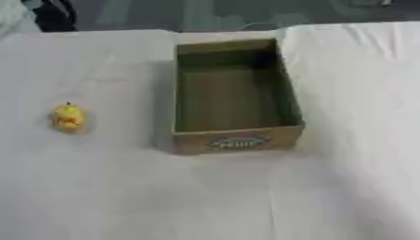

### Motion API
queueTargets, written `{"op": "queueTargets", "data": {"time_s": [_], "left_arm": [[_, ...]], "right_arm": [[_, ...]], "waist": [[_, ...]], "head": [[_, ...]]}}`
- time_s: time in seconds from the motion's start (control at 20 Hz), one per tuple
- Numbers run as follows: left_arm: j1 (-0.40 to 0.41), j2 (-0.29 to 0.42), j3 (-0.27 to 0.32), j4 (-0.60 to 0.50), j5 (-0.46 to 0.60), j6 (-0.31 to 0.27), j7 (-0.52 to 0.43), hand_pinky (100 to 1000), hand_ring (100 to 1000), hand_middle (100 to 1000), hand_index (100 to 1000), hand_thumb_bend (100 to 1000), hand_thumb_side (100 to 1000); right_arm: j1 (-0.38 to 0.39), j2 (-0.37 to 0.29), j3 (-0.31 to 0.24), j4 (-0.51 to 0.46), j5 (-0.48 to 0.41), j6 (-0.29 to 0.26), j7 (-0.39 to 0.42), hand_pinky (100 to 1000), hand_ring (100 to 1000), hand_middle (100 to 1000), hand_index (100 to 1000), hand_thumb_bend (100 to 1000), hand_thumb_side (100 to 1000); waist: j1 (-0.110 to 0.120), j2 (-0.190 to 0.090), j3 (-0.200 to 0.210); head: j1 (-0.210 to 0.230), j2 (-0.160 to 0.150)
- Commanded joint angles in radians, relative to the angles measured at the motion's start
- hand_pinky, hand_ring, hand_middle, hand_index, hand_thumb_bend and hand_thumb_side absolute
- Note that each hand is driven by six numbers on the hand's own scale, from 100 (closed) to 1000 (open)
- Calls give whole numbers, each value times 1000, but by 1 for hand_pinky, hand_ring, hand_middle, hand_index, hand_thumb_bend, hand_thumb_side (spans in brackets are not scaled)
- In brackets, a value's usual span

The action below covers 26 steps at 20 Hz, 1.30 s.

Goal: Pick up objects on the table and place them in the box.

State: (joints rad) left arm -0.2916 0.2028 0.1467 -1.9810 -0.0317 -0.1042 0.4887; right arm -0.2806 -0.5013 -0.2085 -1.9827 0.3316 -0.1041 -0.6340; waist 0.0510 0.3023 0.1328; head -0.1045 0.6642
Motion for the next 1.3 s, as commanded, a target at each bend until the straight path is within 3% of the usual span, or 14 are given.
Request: {"op": "queueTargets", "data": {"time_s": [0.05,0.35,0.4,0.6,0.8,0.85,0.9,0.95,1.05,1.15,1.3], "left_arm": [[-7,60,10,-19,-44,5,17,553,631,634,824,118,864],[-37,146,-7,-19,-114,9,-31,576,659,687,880,211,845],[-49,175,-8,-19,-140,24,-47,577,644,642,891,255,848],[-105,300,-19,-19,-296,144,-189,587,655,650,923,280,895],[-153,423,-38,-19,-463,250,-357,634,729,734,962,299,964],[-162,450,-48,-19,-503,266,-409,690,788,787,996,432,948],[-170,477,-63,-19,-552,275,-487,734,831,823,1000,509,964],[-179,500,-76,-19,-603,276,-578,756,854,841,1000,650,1000],[-204,542,-96,-19,-700,260,-755,775,875,853,1000,814,1000],[-232,575,-106,-19,-784,245,-889,770,873,843,1000,875,1000],[-271,613,-130,-18,-857,231,-1006,769,874,831,1000,977,1000]], "right_arm": [[-6,-28,-8,-17,1,0,-1,722,728,736,853,100,837],[-6,-33,-6,-17,1,-2,0,721,727,735,852,100,838],[-6,-35,-6,-17,2,-2,1,721,727,735,852,100,838],[-4,-38,-5,-17,1,-2,2,722,728,736,852,100,838],[-2,-42,-3,-17,2,-2,4,721,727,735,852,100,838],[-2,-43,-3,-17,2,-2,4,721,726,735,852,100,838],[-3,-44,-2,-17,1,-3,5,721,726,735,852,100,838],[-3,-45,-1,-17,1,-3,5,721,726,735,852,100,838],[-3,-46,0,-17,0,-3,7,721,726,735,852,100,839],[-3,-48,2,-17,-1,-4,8,721,726,734,852,100,839],[-4,-50,4,-17,-3,-4,10,721,726,734,852,100,839]], "waist": [[-1,-14,-2],[0,-13,-5],[1,-13,-4],[5,-15,-3],[9,-17,-3],[10,-18,-4],[11,-19,-5],[11,-20,-6],[12,-22,-6],[13,-25,-7],[14,-28,-9]], "head": [[-13,9],[-19,2],[-18,2],[-21,5],[-19,6],[-18,6],[-17,7],[-16,6],[-14,6],[-11,5],[-8,6]]}}
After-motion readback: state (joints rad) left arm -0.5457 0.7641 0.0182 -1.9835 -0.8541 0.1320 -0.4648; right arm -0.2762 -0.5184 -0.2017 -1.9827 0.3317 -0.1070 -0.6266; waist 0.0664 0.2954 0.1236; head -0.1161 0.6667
